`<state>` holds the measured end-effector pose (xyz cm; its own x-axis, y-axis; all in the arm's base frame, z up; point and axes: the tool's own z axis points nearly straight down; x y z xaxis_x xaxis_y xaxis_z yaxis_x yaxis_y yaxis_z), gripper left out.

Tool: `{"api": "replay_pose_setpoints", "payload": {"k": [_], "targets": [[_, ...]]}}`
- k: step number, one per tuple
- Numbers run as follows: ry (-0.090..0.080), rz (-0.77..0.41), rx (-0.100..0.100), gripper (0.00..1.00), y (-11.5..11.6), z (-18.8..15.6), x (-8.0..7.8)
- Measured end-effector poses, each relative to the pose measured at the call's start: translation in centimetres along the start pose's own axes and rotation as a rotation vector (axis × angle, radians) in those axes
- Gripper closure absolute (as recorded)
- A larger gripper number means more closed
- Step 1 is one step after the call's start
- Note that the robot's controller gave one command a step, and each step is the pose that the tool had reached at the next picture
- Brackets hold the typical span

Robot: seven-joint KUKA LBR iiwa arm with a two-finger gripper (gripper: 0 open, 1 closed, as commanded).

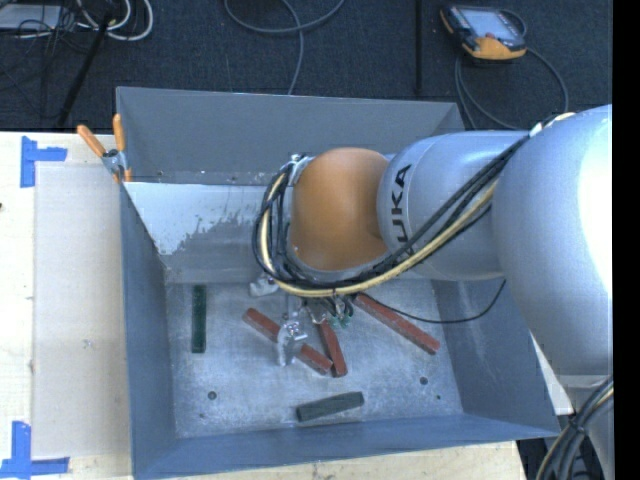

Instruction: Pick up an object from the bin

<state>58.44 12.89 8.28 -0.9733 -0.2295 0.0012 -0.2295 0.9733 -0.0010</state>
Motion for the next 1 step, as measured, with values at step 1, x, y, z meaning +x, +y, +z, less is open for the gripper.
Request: {"api": "replay_pose_setpoints", "payload": {"k": [1], "targets": [[-0.006, 0.362, -0.007, 1.00, -1.18, 0.65, -0.24]]}}
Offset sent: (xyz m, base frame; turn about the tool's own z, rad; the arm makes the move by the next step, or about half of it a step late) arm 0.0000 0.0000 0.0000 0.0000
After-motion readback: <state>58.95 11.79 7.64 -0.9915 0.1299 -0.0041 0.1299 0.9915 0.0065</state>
